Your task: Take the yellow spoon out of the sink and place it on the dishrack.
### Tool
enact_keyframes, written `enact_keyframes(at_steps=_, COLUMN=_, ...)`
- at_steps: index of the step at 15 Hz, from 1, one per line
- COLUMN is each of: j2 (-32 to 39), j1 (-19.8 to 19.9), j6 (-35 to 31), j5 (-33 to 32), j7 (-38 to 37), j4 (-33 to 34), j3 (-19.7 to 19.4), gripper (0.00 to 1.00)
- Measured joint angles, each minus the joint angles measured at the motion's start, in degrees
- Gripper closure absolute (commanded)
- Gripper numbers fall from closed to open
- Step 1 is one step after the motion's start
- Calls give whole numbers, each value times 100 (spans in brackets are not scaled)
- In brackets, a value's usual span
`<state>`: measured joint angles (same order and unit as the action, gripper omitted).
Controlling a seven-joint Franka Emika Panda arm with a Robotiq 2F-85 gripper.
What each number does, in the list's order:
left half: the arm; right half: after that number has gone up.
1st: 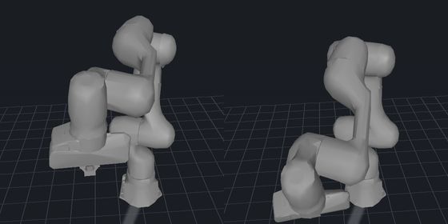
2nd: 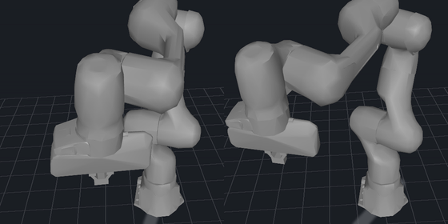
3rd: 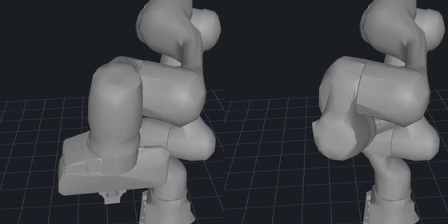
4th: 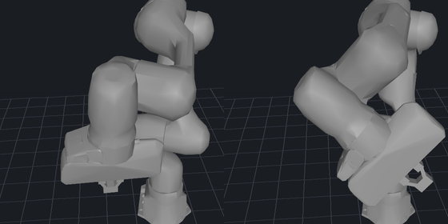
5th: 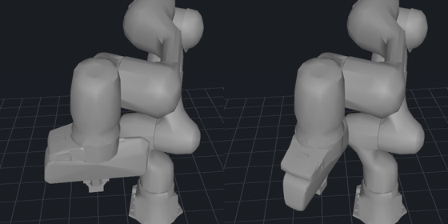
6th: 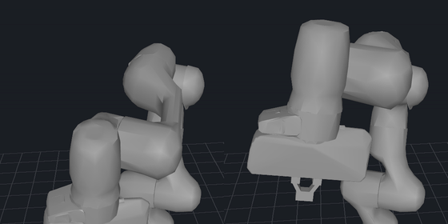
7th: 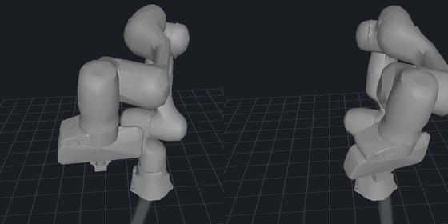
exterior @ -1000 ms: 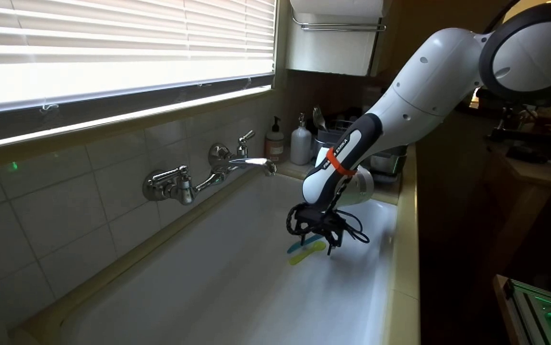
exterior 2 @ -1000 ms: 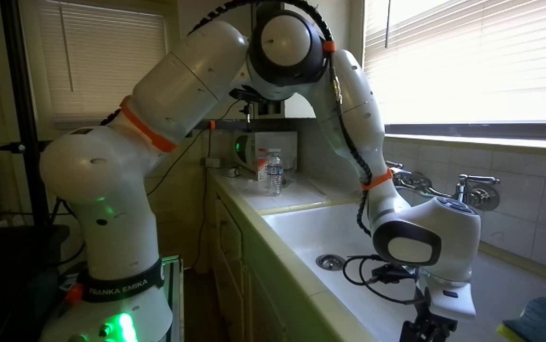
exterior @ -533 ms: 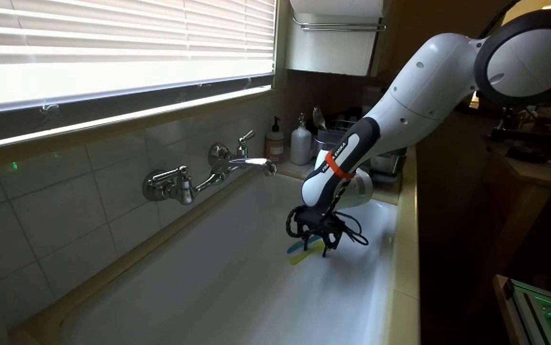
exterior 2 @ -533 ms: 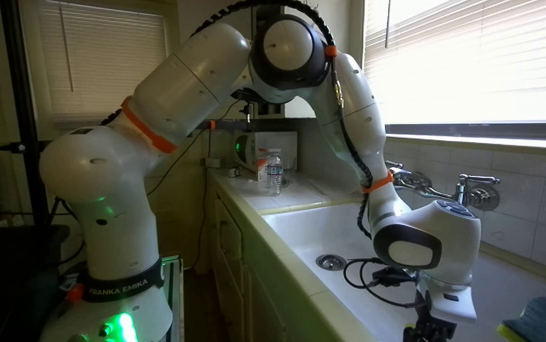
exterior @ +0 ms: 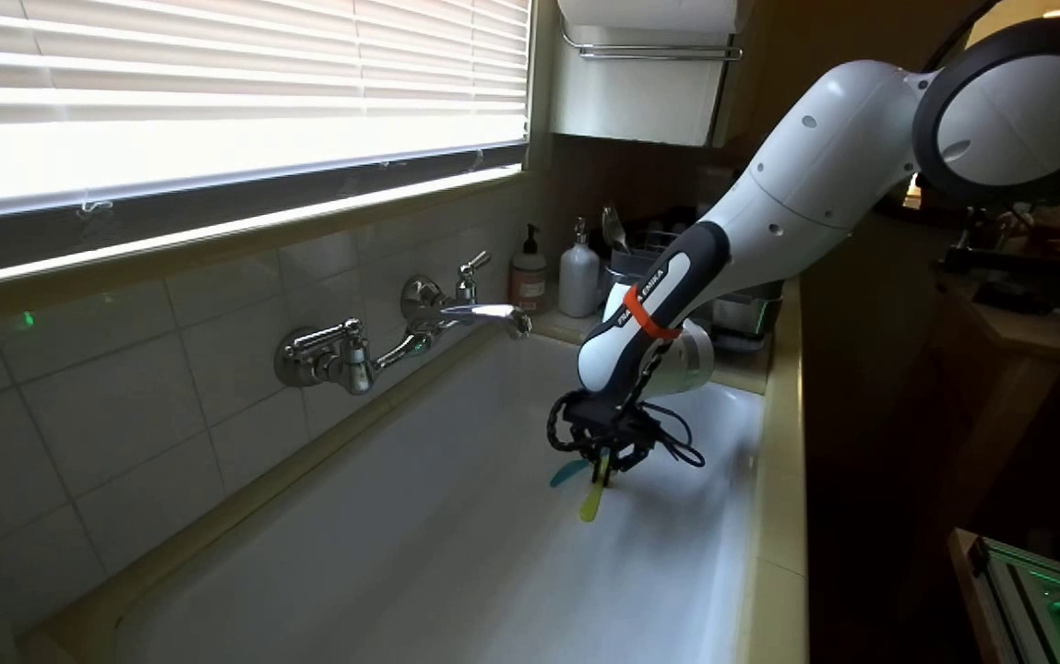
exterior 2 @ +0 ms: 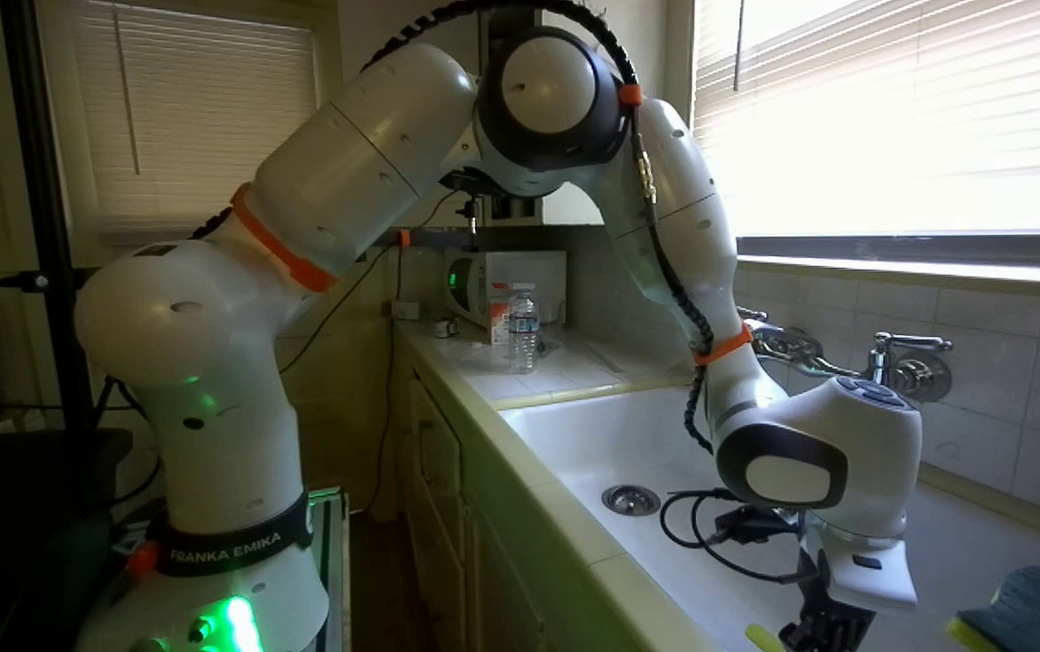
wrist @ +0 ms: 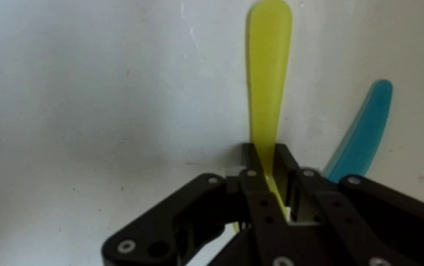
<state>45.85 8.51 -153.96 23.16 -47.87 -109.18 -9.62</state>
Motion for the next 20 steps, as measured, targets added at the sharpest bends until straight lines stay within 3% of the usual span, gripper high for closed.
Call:
enact_keyframes(at_steps=9, j2=-39, j1=47, j6=0, j5=0, j7=224, j4=-23, j3=78, gripper=96)
enact_keyframes(at_steps=20, j2=-694, j1=9, j6=0, j5=0, j7=592, j4=-453, j3=147, gripper=96)
